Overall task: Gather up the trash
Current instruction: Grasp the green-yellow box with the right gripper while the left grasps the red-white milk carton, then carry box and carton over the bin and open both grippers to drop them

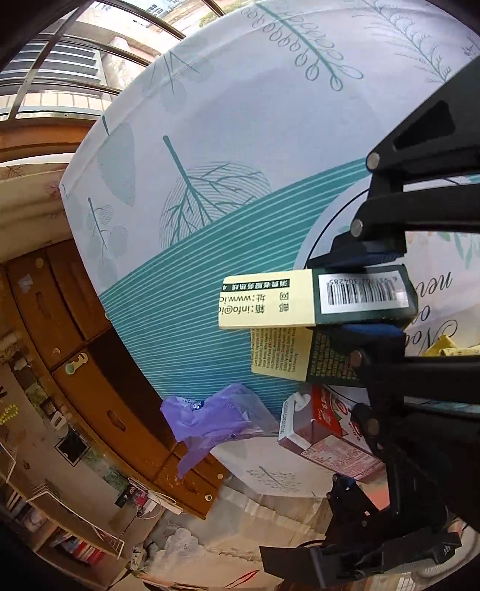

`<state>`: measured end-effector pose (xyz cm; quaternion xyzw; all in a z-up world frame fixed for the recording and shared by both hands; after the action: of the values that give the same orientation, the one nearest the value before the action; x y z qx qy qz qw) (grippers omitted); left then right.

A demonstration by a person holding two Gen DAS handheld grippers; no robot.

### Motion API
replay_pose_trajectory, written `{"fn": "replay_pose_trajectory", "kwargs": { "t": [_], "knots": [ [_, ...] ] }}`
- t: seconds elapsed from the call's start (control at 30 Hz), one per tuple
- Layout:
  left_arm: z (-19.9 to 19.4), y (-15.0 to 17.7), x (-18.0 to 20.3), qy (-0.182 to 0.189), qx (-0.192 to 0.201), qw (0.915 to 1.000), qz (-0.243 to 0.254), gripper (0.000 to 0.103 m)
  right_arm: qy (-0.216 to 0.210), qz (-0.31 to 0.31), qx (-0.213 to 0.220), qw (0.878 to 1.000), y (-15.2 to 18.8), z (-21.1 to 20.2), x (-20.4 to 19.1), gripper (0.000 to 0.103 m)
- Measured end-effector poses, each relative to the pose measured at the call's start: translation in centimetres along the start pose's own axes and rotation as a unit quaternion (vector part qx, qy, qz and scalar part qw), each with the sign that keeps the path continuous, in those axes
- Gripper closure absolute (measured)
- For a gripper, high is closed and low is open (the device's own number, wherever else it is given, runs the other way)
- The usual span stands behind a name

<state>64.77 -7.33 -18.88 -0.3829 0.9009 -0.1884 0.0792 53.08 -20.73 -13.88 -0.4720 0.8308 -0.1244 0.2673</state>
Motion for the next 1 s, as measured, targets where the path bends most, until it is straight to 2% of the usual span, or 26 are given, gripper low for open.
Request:
{"fn": "replay_pose_trajectory", "kwargs": {
  "t": [0.27, 0.43, 0.63, 0.83, 1.0],
  "knots": [
    [-5.4, 0.6, 1.3, -0.014, 0.041, 0.9989, -0.015, 0.057, -0.001, 0.006, 0.025, 1.000, 0.8, -5.2, 0.7, 0.079],
    [-11.3, 1.0, 3.2, -0.018, 0.082, 0.9960, -0.032, 0.057, -0.012, 0.005, 0.049, 0.999, 2.0, -10.5, 1.6, 0.079],
    [-20.1, 2.1, 6.5, -0.020, 0.141, 0.9867, -0.078, 0.057, -0.036, -0.006, 0.082, 0.996, 4.8, -18.1, 2.9, 0.079],
    [-27.9, 7.0, 13.3, -0.017, 0.177, 0.9761, -0.125, 0.057, -0.074, -0.039, 0.079, 0.993, 9.6, -24.7, 4.6, 0.079],
    [-31.4, 13.4, 19.6, -0.022, 0.184, 0.9682, -0.169, 0.057, -0.103, -0.082, 0.074, 0.988, 14.0, -30.0, 6.5, 0.079]
  ]
}}
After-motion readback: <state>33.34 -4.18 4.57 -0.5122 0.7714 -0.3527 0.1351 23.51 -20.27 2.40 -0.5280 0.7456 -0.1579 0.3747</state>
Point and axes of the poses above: each gripper's, at about its wrist camera, not at the fingertips, and z roughly the way its jaws point, x to its right, y to its underside, the point moved 6 cm from there along z, roughly the way its jaws point, and after that the axes turned 10 degrees about x, right-handed, at the moved point
